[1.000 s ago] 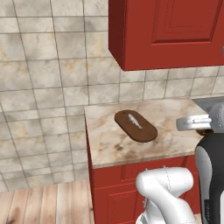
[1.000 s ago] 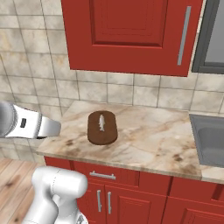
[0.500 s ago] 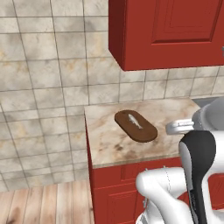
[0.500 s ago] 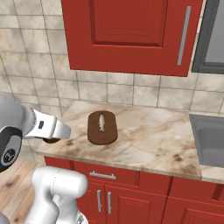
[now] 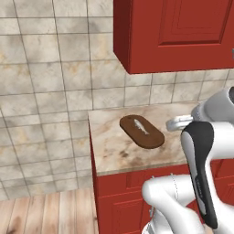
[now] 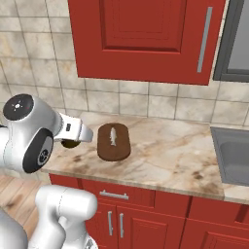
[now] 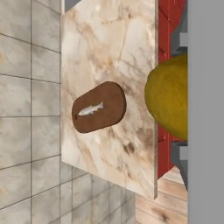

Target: Retrieve a lemon from the fridge and place it on the cutting board with the fish.

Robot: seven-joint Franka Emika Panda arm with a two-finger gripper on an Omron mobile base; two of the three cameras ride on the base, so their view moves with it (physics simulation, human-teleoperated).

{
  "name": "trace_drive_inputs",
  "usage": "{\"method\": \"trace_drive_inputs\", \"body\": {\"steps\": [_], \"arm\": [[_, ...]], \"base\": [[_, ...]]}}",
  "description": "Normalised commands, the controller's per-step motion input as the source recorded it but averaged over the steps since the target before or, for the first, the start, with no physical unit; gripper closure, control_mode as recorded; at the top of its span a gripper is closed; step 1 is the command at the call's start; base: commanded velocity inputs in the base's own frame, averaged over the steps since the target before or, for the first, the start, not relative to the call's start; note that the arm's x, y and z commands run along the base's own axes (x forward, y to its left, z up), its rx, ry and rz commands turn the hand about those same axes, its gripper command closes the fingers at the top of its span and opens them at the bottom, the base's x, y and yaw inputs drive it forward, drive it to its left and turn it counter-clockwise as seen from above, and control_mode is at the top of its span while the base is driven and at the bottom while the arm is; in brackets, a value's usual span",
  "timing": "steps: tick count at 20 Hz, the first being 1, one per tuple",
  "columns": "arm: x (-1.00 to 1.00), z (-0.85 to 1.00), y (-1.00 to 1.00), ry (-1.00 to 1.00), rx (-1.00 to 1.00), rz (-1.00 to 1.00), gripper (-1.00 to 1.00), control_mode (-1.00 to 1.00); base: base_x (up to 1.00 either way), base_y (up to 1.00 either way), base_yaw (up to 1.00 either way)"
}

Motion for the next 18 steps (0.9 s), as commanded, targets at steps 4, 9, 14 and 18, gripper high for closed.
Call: {"method": "trace_drive_inputs", "body": {"steps": [4, 9, 14, 18], "arm": [[0.23, -0.48, -0.01, 0.04, 0.00, 0.04, 1.00, -1.00], [0.27, -0.43, 0.00, 0.08, 0.00, 0.00, 1.00, -1.00], [0.41, -0.15, 0.00, 0.00, 0.00, 0.00, 1.00, -1.00], [0.54, -0.30, 0.00, 0.03, 0.00, 0.00, 1.00, -1.00]], "base": [[0.00, 0.00, 0.00], [0.00, 0.00, 0.00], [0.00, 0.00, 0.00], [0.00, 0.00, 0.00]]}}
